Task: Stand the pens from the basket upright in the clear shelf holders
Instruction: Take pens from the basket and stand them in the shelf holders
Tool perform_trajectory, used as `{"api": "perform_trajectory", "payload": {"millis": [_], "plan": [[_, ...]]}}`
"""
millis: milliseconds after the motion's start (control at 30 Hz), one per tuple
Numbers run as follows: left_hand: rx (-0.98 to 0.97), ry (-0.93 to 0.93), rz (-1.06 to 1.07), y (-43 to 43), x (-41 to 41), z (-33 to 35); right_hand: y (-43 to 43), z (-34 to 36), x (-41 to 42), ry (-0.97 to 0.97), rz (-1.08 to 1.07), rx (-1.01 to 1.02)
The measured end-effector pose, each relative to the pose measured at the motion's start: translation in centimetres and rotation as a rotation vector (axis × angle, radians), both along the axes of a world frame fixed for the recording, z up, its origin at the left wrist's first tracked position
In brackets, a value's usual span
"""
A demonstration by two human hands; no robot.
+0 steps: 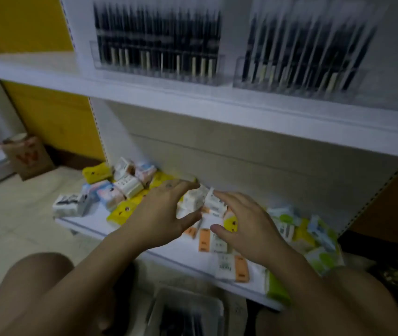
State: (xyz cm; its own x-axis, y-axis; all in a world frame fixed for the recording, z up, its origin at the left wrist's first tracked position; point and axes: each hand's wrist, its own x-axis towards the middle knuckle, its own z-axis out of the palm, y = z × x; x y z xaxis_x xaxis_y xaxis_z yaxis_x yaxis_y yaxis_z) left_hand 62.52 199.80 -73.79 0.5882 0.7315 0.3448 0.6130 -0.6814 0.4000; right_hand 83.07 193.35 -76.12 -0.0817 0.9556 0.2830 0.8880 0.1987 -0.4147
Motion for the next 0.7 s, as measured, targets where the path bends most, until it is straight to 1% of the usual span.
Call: {"api": "perform_trajectory", "payload": {"millis": [100, 267, 367, 467, 533, 567, 700], "plan": [[-0.156, 0.086, 0.064, 0.4, -0.8, -5.0, 1.0, -4.7, -0.4, 0.028, -0.017, -0.184], [-0.416, 0.2, 0.114, 0.6, 0.2, -12.4, 1.8, -11.4, -1.1, 0.079, -0.024, -0.39], [-0.572, 0.214, 0.171, 0.4, 1.1, -17.2, 2.0, -15.3, -1.5, 0.086, -0.018, -0.55], [-0.808, 0.199, 0.23, -0.9, 1.0, -22.1, 1.6, -19.4, -1.6, 0.085, -0.041, -0.702], [-0.952, 0.203, 0.24, -2.4, 0.0, -25.3, 0.8, -21.9, -1.7, 0.127, -0.051, -0.819], [-1.007, 0.225, 0.236, -3.2, -0.6, -26.9, 0.4, -23.3, -1.6, 0.153, -0.057, -0.886], [-1.162, 0.308, 0.272, -5.1, -2.2, -31.2, -0.8, -27.6, -1.1, 0.155, -0.141, -1.111]]}}
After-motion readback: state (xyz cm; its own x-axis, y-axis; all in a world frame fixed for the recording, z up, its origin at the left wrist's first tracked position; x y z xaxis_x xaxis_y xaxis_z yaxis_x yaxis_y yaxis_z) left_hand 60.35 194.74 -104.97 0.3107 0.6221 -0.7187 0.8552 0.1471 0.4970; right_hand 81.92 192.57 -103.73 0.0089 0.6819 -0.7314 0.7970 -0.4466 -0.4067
